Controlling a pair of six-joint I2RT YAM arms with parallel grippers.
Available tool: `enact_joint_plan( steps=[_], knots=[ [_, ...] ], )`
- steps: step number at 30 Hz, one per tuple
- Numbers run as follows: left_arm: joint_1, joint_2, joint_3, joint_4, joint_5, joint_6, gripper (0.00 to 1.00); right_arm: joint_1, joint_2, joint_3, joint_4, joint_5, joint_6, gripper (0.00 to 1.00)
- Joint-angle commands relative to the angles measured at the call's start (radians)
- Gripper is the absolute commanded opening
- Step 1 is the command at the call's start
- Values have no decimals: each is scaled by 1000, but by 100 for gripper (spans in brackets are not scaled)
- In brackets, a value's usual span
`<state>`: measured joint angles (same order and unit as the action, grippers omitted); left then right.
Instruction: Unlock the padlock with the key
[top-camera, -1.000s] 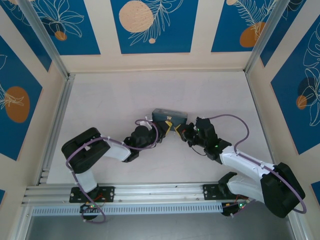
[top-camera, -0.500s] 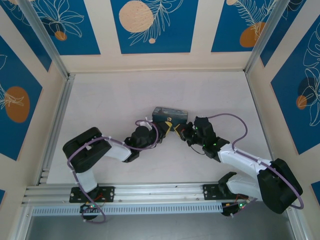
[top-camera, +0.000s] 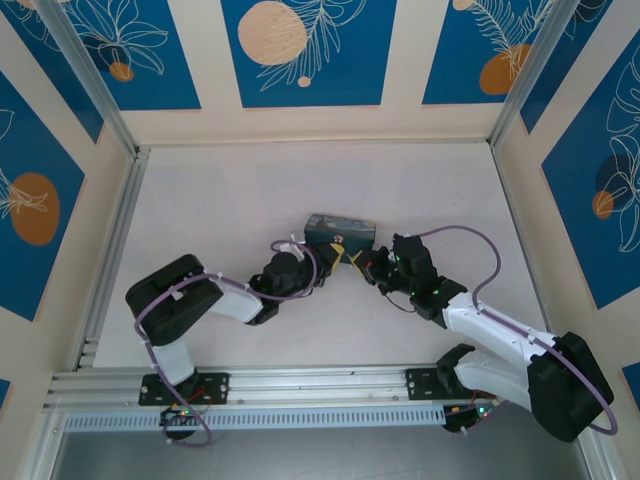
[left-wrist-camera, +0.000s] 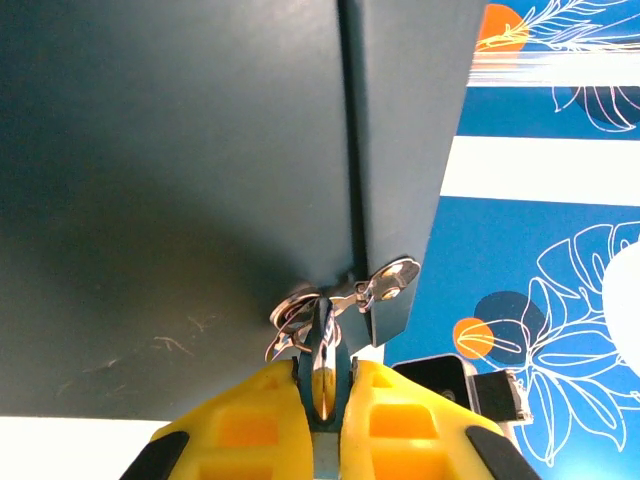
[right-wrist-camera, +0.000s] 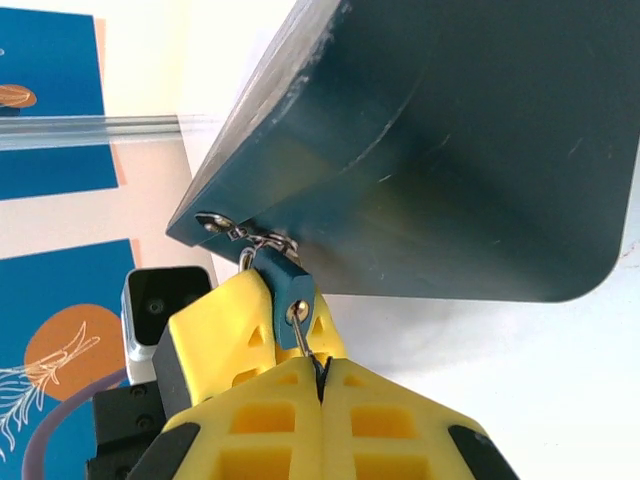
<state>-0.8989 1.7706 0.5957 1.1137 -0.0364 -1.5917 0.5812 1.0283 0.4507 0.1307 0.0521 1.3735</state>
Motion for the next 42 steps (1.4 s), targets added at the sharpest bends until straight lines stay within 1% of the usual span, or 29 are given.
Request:
enact_joint_plan(
  steps=[1,5,19,32,36,42],
  knots=[
    [-8,3,1,21,-1,-5,0,-3,-19,32,-63,-23,-74,0],
    [-7,2,3,17,1,-4,0,-3,-6,48,-72,-32,-103,0],
    [-8,1,9,12,4,-2,0,-7,80,103,-30,-41,-110,0],
    [-8,3,9,20,7,-11,0,-30,113,105,14,-42,-95,0],
    [-9,3,13,23,13,-13,0,-32,122,98,55,-44,-95,0],
    [-9,2,19,39,16,-23,0,-32,121,42,179,-39,-97,0]
  ],
)
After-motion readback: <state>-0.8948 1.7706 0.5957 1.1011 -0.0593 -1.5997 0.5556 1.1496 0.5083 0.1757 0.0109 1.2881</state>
